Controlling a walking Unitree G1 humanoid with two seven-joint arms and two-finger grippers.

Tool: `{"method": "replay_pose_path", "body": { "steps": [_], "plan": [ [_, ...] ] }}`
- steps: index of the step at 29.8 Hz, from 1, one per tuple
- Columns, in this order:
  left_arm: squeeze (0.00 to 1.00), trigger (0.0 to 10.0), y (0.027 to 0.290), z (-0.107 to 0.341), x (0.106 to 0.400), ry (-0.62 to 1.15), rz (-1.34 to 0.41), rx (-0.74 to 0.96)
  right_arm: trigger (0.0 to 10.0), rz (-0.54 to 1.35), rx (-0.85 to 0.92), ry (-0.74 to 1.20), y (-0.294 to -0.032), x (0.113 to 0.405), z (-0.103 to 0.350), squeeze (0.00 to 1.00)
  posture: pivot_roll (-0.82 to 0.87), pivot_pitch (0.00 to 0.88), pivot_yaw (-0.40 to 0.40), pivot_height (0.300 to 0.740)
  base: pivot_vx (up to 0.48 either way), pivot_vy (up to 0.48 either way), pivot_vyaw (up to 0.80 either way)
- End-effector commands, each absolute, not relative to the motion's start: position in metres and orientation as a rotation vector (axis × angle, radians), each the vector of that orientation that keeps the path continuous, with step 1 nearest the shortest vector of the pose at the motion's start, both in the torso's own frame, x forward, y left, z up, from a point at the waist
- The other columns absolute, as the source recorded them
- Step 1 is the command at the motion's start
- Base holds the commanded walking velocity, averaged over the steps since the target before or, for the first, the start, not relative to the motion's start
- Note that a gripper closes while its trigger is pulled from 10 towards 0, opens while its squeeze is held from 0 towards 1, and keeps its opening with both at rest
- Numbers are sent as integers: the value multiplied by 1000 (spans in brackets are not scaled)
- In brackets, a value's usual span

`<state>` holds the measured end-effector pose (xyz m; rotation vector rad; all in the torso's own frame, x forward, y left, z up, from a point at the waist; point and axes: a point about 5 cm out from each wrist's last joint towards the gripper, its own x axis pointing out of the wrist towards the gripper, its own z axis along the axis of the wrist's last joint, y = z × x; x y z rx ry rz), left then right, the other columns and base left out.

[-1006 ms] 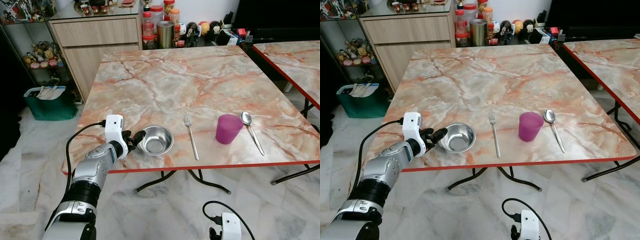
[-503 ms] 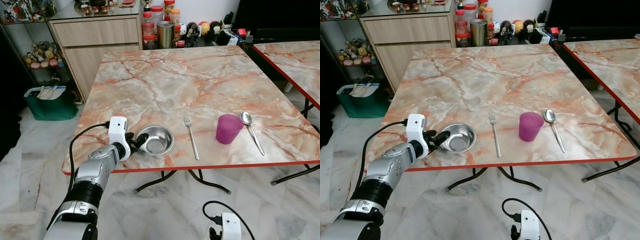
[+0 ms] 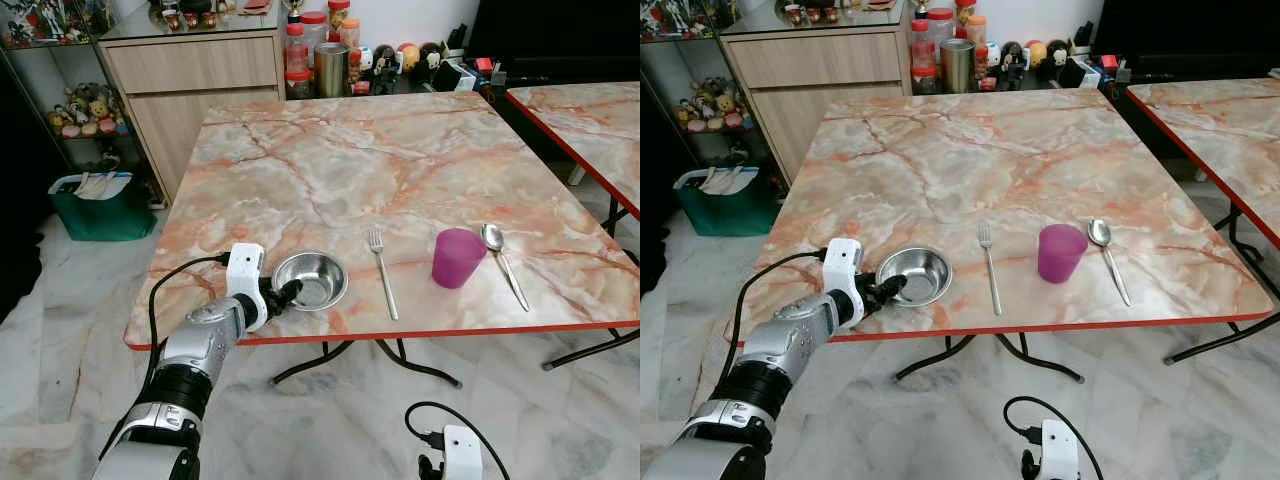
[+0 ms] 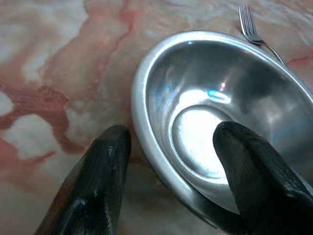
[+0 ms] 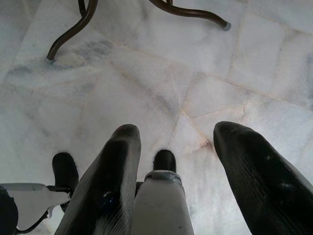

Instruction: Setting the table

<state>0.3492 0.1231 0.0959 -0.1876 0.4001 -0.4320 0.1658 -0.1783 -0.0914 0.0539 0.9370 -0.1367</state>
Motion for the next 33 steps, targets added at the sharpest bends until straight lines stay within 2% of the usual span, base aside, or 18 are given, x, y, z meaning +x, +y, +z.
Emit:
{"method": "replay_pose_path", "body": {
  "steps": [1,2,3,4,33],
  "plan": [
    [0,6392,122,101,353,402,-432,-167,10000,-141,60,931,-177,168,-91,0,19,0,22,736,0,0,0],
    [0,6392,122,101,353,402,-432,-167,10000,-141,60,931,-177,168,-91,0,19,0,22,736,0,0,0],
    [0,353,121,101,353,403,-431,-168,10000,-141,60,932,-177,167,-91,0,19,0,21,736,0,0,0],
    [0,0,121,101,353,404,-431,-168,10000,-141,60,933,-177,167,-91,0,19,0,22,736,0,0,0],
    [0,0,126,105,357,401,-428,-157,10000,-137,62,934,-175,169,-90,0,24,0,26,736,0,0,0]
  ]
}}
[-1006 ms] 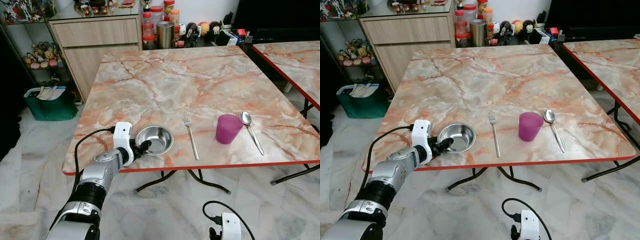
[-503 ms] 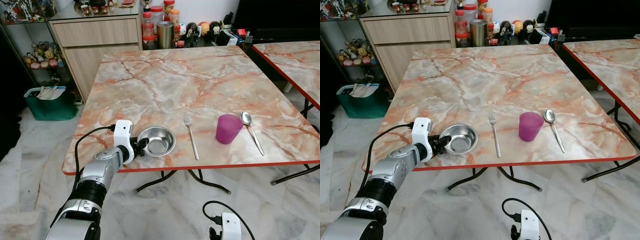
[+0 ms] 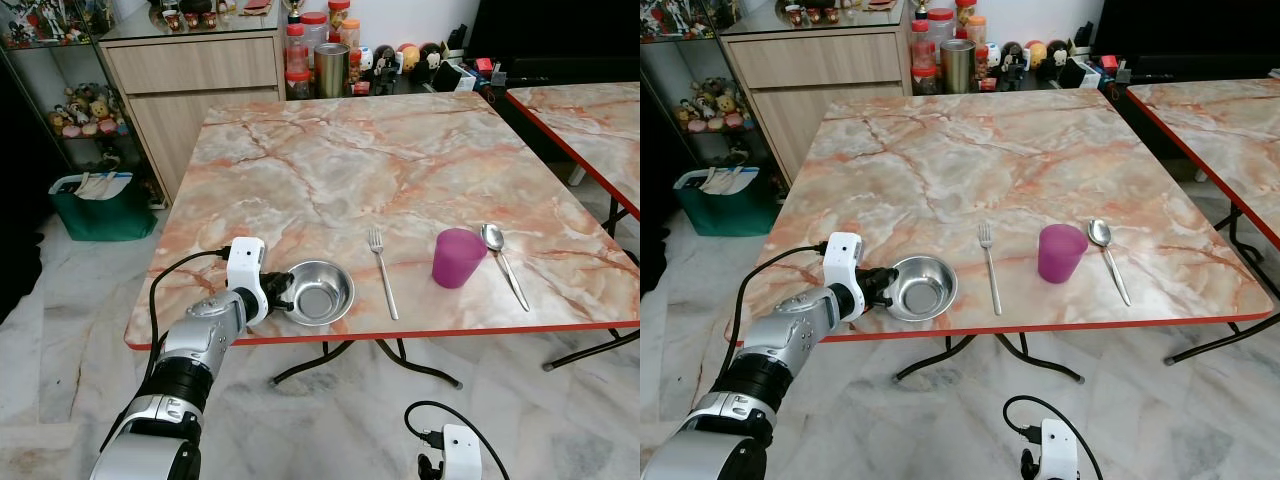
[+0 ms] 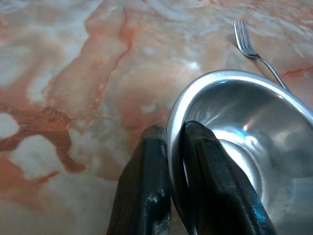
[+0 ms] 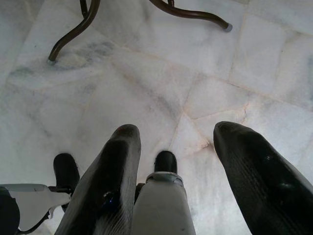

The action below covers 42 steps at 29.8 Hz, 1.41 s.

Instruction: Setting the table

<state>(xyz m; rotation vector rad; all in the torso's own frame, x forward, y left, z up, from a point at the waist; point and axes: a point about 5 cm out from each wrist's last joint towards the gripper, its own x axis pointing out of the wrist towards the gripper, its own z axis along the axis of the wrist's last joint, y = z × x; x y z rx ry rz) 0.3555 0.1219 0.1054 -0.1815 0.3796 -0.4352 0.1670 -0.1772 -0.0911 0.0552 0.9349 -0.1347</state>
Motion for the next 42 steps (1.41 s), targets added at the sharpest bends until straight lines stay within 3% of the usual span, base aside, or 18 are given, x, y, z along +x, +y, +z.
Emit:
{"method": "replay_pose_path", "body": {
  "steps": [1,9,11,12,14,27,42],
  "plan": [
    [0,0,126,105,357,401,-428,-157,10000,-137,62,934,-175,169,-90,0,24,0,26,736,0,0,0],
    [0,0,128,110,359,352,-396,-265,10000,-135,60,932,-175,170,-90,0,25,0,23,736,0,0,0],
    [0,431,133,124,365,235,-346,-403,10000,-135,61,933,-175,169,-90,0,22,0,21,736,0,0,0],
    [0,1412,136,128,366,187,-327,-444,10000,-136,61,933,-176,169,-90,0,21,0,21,736,0,0,0],
    [0,10000,140,137,368,116,-302,-534,10000,-138,61,935,-176,169,-91,0,18,0,19,736,0,0,0],
    [0,10000,145,151,373,-65,-135,-738,10000,-132,40,934,-183,168,-90,0,9,0,-6,736,0,0,0],
    [0,10000,143,170,378,-177,-87,-755,10000,-126,29,934,-186,165,-91,0,-5,0,-9,736,0,-160,0]
  ]
}}
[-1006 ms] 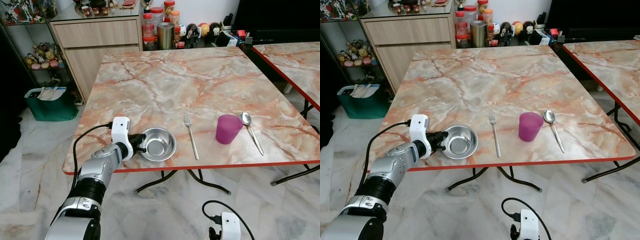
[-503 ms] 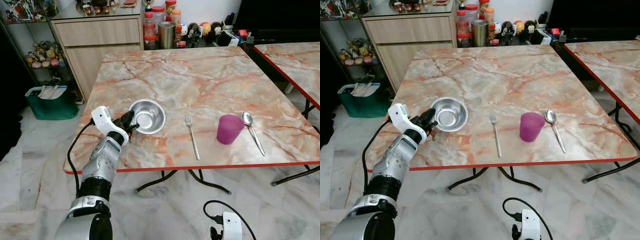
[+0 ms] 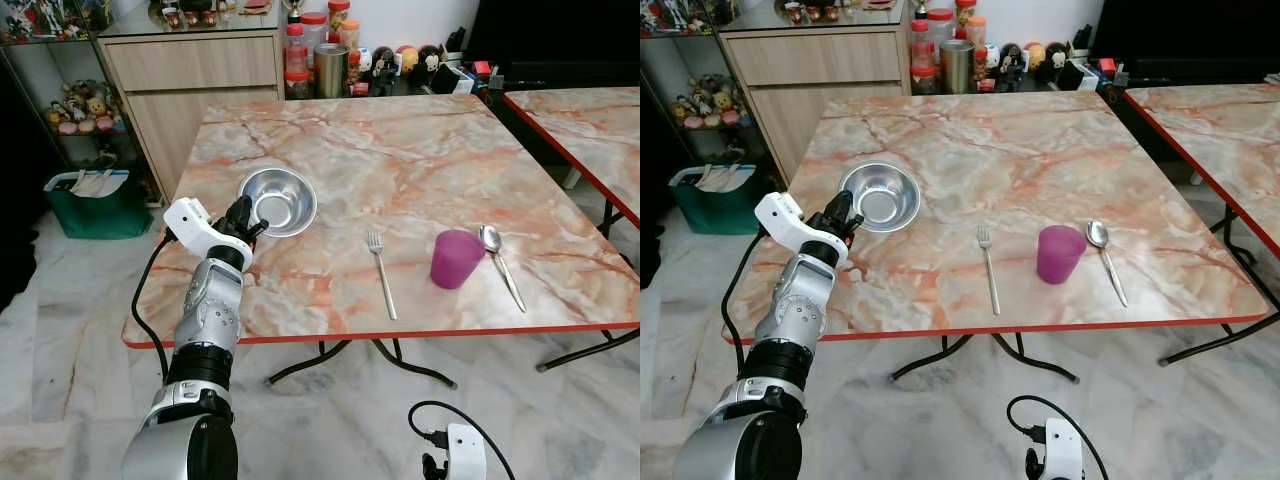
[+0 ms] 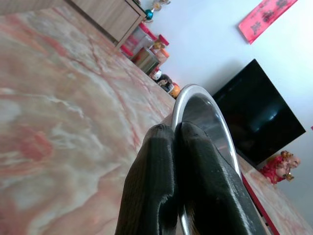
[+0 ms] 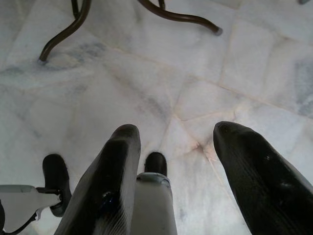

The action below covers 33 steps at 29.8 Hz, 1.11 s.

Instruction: Setting the table

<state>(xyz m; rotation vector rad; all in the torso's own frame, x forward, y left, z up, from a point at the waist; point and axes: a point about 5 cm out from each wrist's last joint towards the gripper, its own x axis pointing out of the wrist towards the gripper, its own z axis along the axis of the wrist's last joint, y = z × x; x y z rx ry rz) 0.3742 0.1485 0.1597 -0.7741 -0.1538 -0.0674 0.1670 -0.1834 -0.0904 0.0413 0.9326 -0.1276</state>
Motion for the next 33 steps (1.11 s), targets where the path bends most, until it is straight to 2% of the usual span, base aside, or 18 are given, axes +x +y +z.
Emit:
{"method": "replay_pose_path", "body": {
  "steps": [1,12,16,26,33],
  "plan": [
    [0,10000,143,170,378,-177,-87,-755,10000,-126,29,934,-186,165,-91,0,-5,0,-9,736,0,-315,0],
    [0,10000,148,179,381,-215,-61,-734,10000,-140,31,905,-187,171,-88,0,0,0,-12,736,0,-344,0],
    [0,10000,150,180,380,-221,-60,-731,10000,-144,26,901,-188,172,-87,0,0,0,-14,736,0,-348,712],
    [0,10000,151,193,381,-271,-68,-745,10000,-156,42,903,-189,172,-87,0,-1,0,-14,736,0,-345,0],
    [0,10000,144,208,381,-323,-119,-733,10000,-153,37,909,-189,170,-88,0,-1,0,-14,736,250,-343,0]
  ]
}}
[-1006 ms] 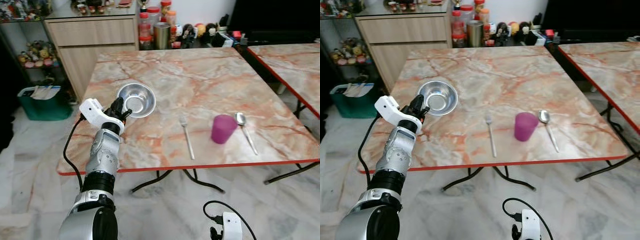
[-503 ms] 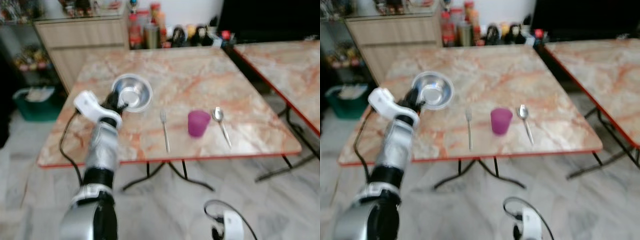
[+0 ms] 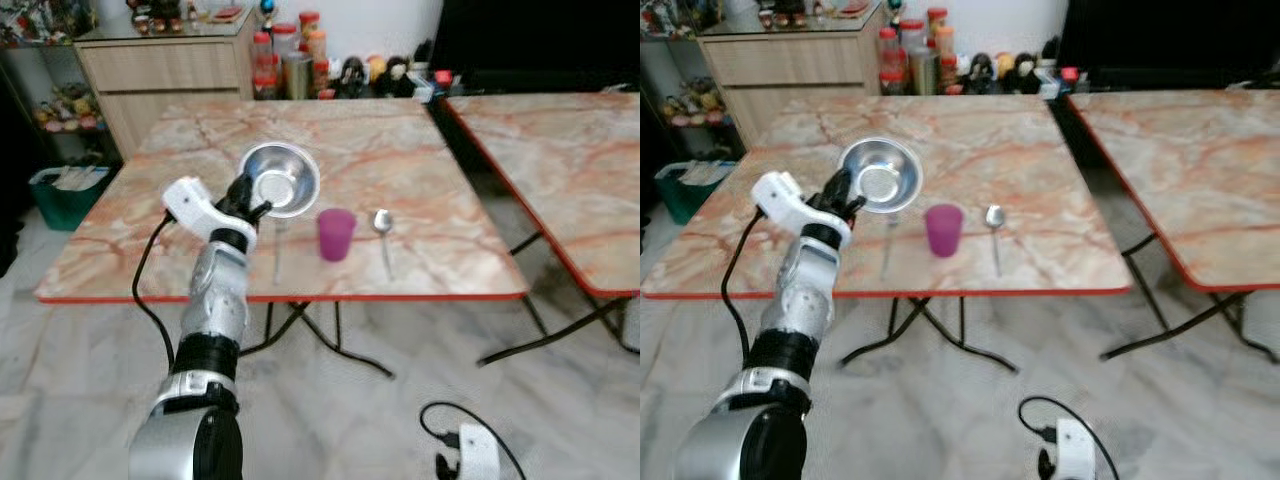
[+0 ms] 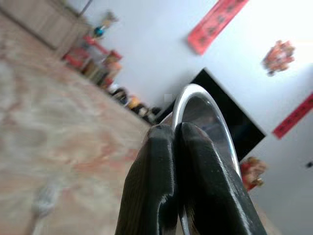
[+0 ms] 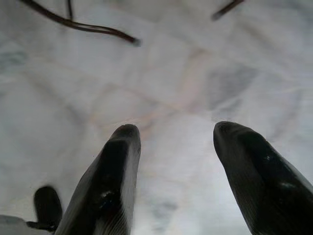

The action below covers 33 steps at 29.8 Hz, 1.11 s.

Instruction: Setting the table

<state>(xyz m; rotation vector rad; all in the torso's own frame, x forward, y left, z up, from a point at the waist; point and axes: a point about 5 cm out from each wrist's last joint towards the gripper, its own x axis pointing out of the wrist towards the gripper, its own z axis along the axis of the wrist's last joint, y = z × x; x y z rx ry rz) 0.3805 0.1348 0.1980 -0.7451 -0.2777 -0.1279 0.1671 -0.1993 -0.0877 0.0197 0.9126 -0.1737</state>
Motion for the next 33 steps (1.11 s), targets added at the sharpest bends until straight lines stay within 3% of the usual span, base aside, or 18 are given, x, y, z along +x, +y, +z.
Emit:
{"method": "replay_pose_path", "body": {
  "steps": [1,33],
  "plan": [
    [0,10000,143,210,381,-325,-125,-731,10000,-152,36,908,-189,171,-88,0,-3,0,-12,736,255,-349,0],
    [0,10000,129,222,378,-344,-208,-733,10000,-166,48,905,-189,173,-87,0,-3,0,-5,736,274,-349,0]
  ]
}}
